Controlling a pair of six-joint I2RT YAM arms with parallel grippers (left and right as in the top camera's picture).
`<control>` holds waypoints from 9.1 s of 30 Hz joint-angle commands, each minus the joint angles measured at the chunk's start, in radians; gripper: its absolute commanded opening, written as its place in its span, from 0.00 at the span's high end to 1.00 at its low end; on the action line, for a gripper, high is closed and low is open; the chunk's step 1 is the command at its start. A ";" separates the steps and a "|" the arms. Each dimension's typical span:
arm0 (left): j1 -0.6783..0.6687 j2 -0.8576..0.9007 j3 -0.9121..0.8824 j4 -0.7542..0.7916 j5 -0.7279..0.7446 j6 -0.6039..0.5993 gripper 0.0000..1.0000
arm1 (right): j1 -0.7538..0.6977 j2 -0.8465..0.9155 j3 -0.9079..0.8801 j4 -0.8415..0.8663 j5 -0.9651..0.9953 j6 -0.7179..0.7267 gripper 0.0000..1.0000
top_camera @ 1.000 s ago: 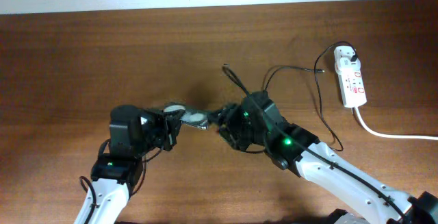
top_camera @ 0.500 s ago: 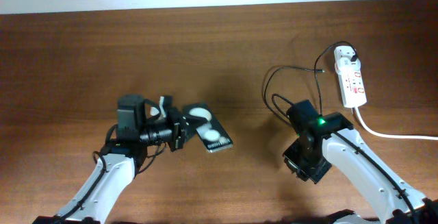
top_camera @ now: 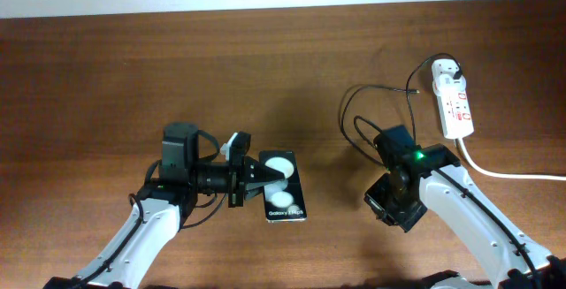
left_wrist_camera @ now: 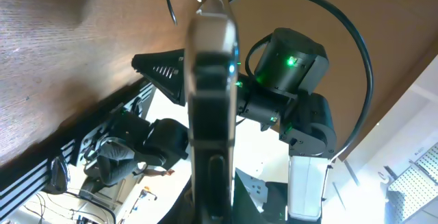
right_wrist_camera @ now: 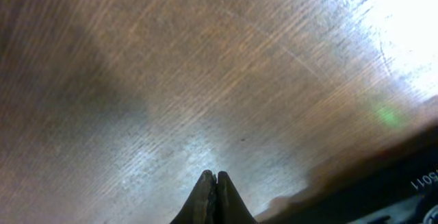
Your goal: Plug charger to phone and switch on socket
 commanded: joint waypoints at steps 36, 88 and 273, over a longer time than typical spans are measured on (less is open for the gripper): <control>-0.004 0.000 0.029 0.319 -0.037 0.022 1.00 | -0.608 0.657 1.135 -0.409 0.164 -0.416 0.96; -0.004 0.005 0.029 0.319 -0.148 -0.119 1.00 | 0.108 1.011 1.118 -0.168 0.135 -0.741 0.33; 0.088 0.164 0.185 0.475 -0.082 0.085 1.00 | 0.460 -0.047 0.435 0.078 -0.235 -0.586 0.96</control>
